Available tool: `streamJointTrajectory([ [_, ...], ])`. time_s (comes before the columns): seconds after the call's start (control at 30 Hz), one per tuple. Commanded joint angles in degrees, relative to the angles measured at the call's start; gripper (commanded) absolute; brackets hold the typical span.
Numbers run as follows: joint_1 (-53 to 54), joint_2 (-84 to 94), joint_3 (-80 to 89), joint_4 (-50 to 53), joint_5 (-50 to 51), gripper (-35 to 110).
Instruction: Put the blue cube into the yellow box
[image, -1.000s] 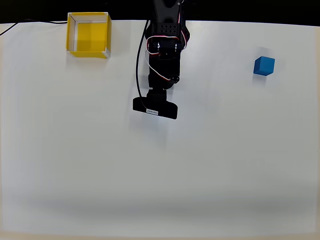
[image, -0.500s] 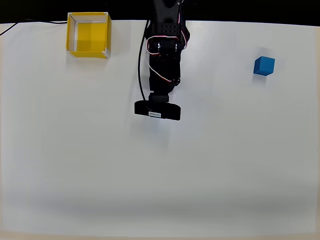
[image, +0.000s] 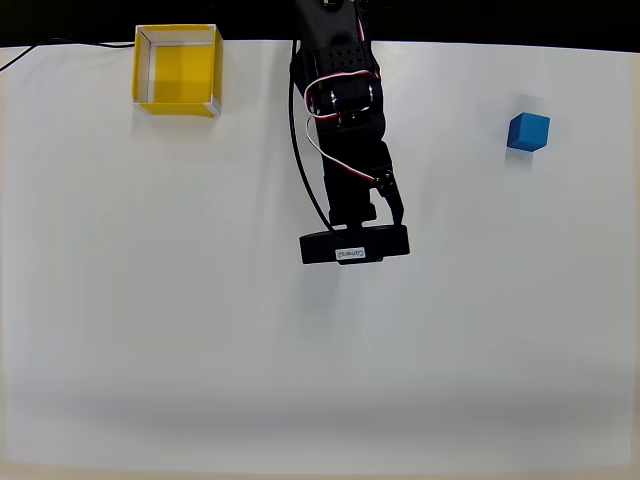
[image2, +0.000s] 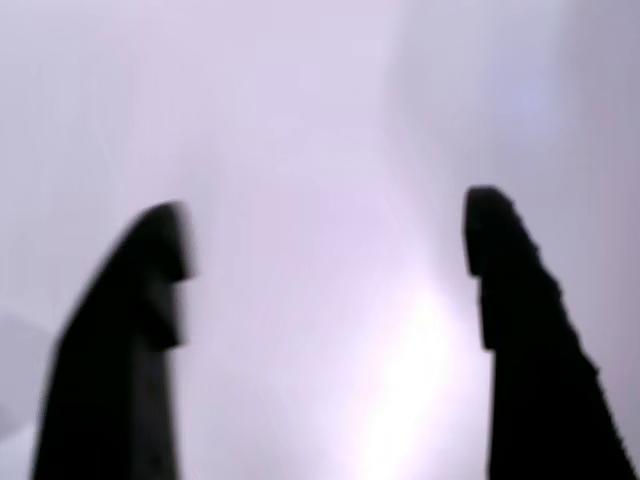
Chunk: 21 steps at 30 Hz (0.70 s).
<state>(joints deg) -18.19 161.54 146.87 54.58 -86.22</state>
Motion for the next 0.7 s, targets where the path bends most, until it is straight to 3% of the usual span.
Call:
streamJointTrajectory([
  [0.0,-9.0,-5.4,-17.0,2.5,2.7,38],
  [0.2,-21.9,-21.0,-38.3,14.6,10.3,37],
  [0.37,-30.2,-30.7,-48.3,19.1,12.8,50],
  [0.67,-41.0,-43.5,-53.8,22.2,0.3,61],
])
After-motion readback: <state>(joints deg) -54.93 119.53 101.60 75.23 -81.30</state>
